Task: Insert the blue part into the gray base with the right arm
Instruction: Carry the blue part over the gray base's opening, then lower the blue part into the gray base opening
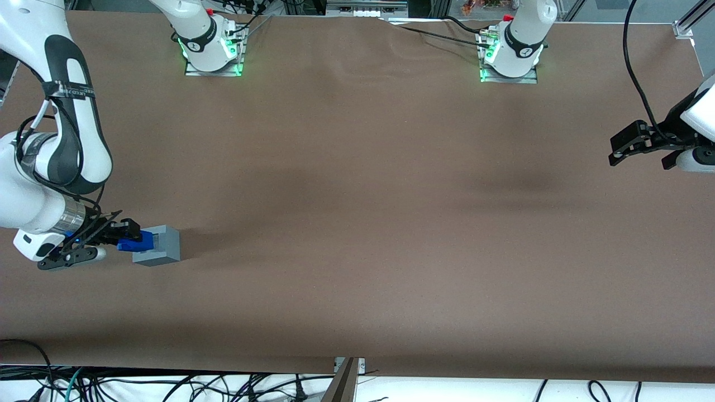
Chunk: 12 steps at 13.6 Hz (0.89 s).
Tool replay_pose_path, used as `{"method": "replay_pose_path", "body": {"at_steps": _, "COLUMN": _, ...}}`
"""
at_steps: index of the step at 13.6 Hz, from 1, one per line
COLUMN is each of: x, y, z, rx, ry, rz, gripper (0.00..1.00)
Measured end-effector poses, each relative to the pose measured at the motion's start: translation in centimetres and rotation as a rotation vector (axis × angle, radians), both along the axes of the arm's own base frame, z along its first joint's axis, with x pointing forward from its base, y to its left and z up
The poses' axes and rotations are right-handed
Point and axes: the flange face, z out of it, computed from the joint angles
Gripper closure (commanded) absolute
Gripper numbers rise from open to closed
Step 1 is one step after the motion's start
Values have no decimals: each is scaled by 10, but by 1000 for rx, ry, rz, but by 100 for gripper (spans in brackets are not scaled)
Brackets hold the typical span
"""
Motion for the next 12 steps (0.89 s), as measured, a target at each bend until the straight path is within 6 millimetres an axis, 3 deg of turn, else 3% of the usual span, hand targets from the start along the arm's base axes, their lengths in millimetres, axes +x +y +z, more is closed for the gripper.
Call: {"method": "replay_pose_path", "body": {"at_steps": 12, "x": -1, "y": 0, "z": -17, "rx": -1, "ry": 15, "rz": -22, "gripper": 90}}
